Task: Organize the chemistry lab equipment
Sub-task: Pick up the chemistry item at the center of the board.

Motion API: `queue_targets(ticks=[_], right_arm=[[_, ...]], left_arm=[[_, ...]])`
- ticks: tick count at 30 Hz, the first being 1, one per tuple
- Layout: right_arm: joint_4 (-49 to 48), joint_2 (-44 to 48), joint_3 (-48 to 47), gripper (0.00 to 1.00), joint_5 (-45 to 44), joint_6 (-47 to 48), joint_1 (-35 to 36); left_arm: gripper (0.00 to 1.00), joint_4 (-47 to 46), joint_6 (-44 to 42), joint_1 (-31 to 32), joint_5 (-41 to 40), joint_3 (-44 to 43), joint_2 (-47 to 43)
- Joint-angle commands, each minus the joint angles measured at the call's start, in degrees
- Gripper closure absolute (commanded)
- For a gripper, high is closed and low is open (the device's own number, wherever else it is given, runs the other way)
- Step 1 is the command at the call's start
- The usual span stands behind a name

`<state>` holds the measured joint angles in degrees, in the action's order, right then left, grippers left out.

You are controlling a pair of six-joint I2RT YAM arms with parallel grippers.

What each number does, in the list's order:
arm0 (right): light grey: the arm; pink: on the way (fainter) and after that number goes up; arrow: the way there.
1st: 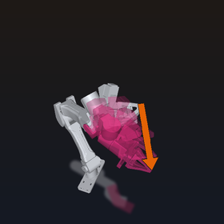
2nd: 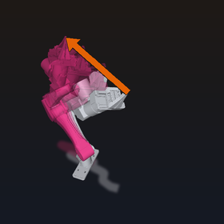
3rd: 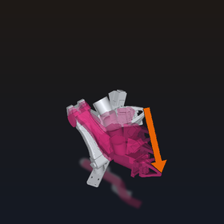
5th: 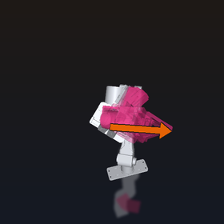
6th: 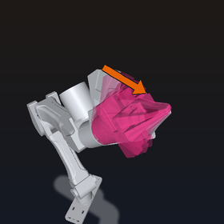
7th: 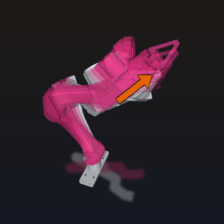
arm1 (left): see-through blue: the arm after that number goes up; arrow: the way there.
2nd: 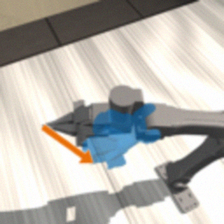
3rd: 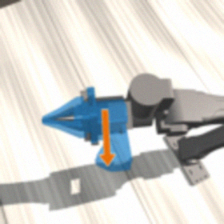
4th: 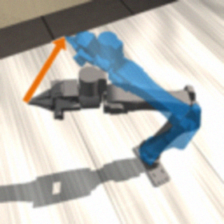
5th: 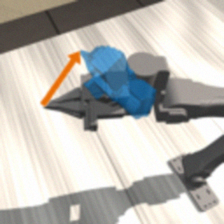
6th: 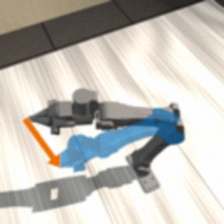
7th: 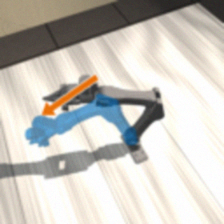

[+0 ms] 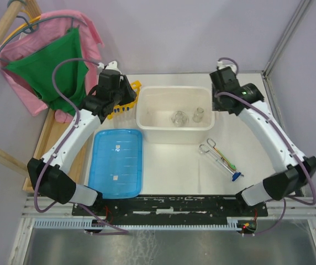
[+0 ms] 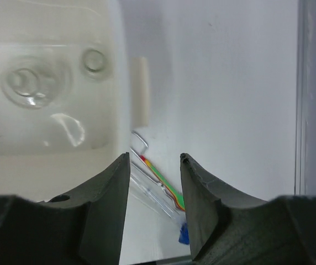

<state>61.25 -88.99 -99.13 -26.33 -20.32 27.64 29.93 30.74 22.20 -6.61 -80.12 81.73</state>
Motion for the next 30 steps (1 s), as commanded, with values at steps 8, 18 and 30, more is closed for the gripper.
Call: queue_targets(ticks=[8, 18, 30], right_arm=[[0.5, 20.4, 32.4, 0.54, 16.4, -10.9, -9.7], [-3.5, 18.2, 45.2, 0.55, 25.7, -11.8, -9.4], [-6.2, 4.3, 43.5, 0.52, 16.8, -9.1, -9.4]], left_arm=[[0.65, -6.7, -5.2, 5.8, 9.2, -12.1, 6.1], [0.65, -5.7, -5.2, 8.6, 9.1, -9.8, 6.3], [0.65, -4.2, -6.1, 8.6, 5.5, -5.9, 1.5]])
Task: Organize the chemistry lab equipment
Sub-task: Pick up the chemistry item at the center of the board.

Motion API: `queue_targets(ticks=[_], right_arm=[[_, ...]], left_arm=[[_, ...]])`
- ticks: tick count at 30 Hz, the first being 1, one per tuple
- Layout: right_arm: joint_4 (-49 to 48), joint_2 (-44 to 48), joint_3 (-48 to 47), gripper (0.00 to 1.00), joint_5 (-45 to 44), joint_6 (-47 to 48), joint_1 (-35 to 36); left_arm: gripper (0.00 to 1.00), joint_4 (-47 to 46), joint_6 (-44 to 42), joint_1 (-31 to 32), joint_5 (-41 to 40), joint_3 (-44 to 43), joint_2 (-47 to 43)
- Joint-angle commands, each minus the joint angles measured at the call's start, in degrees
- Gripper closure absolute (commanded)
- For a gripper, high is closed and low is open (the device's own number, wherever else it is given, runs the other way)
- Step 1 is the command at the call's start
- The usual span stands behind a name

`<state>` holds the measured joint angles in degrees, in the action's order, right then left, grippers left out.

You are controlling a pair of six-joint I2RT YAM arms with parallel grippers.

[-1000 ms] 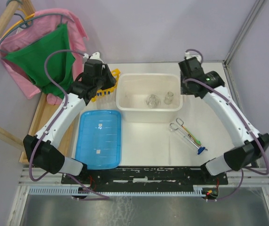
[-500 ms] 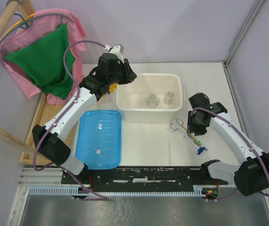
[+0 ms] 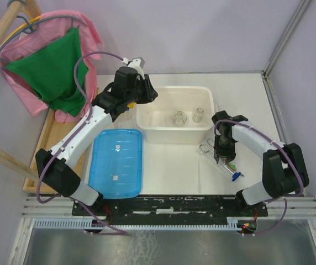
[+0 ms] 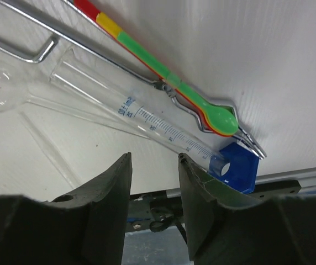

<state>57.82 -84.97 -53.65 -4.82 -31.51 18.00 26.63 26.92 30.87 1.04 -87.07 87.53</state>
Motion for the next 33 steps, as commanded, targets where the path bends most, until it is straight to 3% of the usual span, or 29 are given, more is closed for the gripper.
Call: queue_targets(ticks=[1, 7, 18, 25, 33], right_arm=[[-3.7, 1.0, -1.9, 0.52, -5.3, 3.2, 0.2], [-8.8, 0.2, -1.2, 0.51, -2.6, 10.5, -0.5], [-9.4, -3.3, -1.0, 0.51, 0.7, 10.2, -0.5], [-10.0, -1.5, 2.9, 0.52, 4.1, 5.3, -0.5], [-8.4, 1.3, 5.6, 0.52, 2.1, -0.9, -0.5]], left_arm=[[0.65, -0.9, -2.3, -0.1, -2.6, 1.6, -4.9], [0.65, -1.1, -2.5, -0.1, -4.2, 4.5, -7.4], [0.65, -0.8, -3.6, -0.1, -6.9, 5.2, -8.7], [0.65, -1.0, -3.4, -0.1, -6.6, 5.0, -8.0], [0.65, -1.1, -3.5, -0.1, -6.0, 3.8, -6.6]])
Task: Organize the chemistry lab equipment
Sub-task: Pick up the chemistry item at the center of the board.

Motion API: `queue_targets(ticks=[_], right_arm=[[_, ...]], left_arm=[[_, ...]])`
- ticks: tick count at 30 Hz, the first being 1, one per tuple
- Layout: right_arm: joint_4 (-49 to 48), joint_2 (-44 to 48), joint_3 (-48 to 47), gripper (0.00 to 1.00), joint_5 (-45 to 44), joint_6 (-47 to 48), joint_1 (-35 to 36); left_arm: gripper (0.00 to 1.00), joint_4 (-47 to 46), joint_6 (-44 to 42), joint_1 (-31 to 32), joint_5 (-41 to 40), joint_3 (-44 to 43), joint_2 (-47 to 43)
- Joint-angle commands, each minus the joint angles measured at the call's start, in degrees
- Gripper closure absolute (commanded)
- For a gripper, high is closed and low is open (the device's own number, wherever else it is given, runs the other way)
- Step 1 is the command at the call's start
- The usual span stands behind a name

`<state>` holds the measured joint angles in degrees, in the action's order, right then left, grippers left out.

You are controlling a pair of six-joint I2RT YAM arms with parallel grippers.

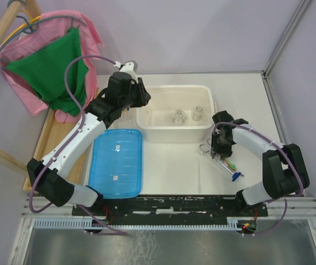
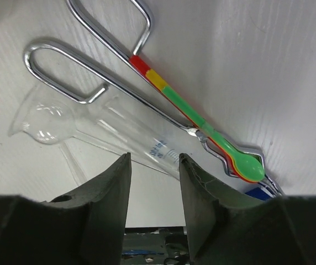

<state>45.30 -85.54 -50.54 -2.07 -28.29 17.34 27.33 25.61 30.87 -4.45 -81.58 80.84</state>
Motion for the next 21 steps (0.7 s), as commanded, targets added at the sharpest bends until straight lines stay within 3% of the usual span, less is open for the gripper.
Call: queue_targets(ticks=[1, 21], right_arm=[[4.3, 2.3, 3.2, 0.52, -1.3, -4.6, 0.1], [4.1, 2.3, 8.8, 0.54, -6.3, -11.2, -0.4]], left_arm=[[0.65, -1.8, -2.2, -0.2, -0.5, -1.7, 0.2], [0.65, -1.9, -2.7, -0.2, -1.0, 0.1, -0.2]])
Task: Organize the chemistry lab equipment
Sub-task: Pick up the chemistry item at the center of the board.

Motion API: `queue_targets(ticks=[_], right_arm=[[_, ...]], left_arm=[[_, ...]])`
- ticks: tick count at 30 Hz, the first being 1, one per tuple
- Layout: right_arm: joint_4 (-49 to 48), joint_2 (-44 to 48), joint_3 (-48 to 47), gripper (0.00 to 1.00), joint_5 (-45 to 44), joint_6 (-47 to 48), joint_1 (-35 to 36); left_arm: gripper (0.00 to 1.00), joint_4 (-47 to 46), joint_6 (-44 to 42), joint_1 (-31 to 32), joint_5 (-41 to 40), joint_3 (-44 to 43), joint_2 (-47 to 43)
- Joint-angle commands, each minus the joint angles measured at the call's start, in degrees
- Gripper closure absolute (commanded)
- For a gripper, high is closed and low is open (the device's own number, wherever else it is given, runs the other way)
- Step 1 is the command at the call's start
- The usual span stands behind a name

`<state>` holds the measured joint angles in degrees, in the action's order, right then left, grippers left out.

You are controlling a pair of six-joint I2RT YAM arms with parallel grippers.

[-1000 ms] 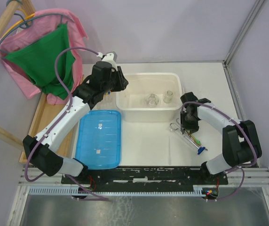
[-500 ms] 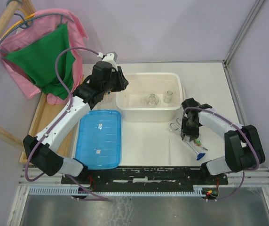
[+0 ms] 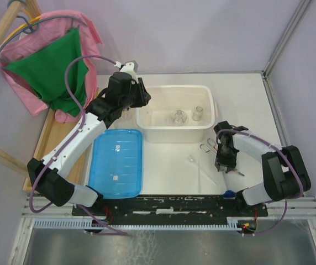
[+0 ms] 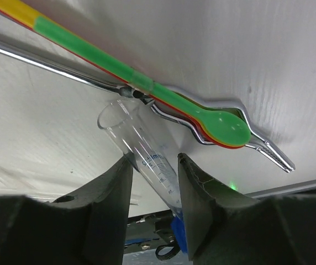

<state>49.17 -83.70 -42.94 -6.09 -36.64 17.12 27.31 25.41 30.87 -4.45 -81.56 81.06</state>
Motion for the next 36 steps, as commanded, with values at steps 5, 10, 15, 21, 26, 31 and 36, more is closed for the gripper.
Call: queue_targets(ticks=[5, 10, 15, 21, 26, 31, 36], right_arm=[[1.0, 0.4, 0.4, 0.66, -2.2, -2.8, -0.2], [2.7, 5.1, -1.2, 0.83, -4.4, -2.5, -0.2], [4.1, 13.4, -3.4, 0.85, -7.1, -1.8, -0.1], [1.4, 23.2, -5.9, 0.83, -7.1, 3.4, 0.0], [1.4, 22.6, -9.5, 0.83, -6.3, 6.9, 0.1], [-2.5, 22.5, -12.6, 0.82, -2.0, 9.4, 0.3], [-4.9, 22.6, -17.5, 0.82, 1.2, 12.8, 1.1]], left_arm=[[0.65, -1.8, -3.0, -0.2, -0.1, -0.3, 0.1], [0.65, -0.7, -3.2, -0.2, 2.9, -3.6, 2.3], [0.64, -0.5, -2.9, -0.1, 5.1, -5.2, 3.5], [0.64, -0.7, -2.5, 0.0, 6.7, -5.7, 4.6], [0.64, -0.6, -2.4, 0.1, 8.2, -7.0, 5.8], [0.64, -0.6, -2.7, 0.4, 8.9, -7.8, 6.2], [0.64, -0.2, -2.9, 0.8, 10.6, -9.6, 6.9]])
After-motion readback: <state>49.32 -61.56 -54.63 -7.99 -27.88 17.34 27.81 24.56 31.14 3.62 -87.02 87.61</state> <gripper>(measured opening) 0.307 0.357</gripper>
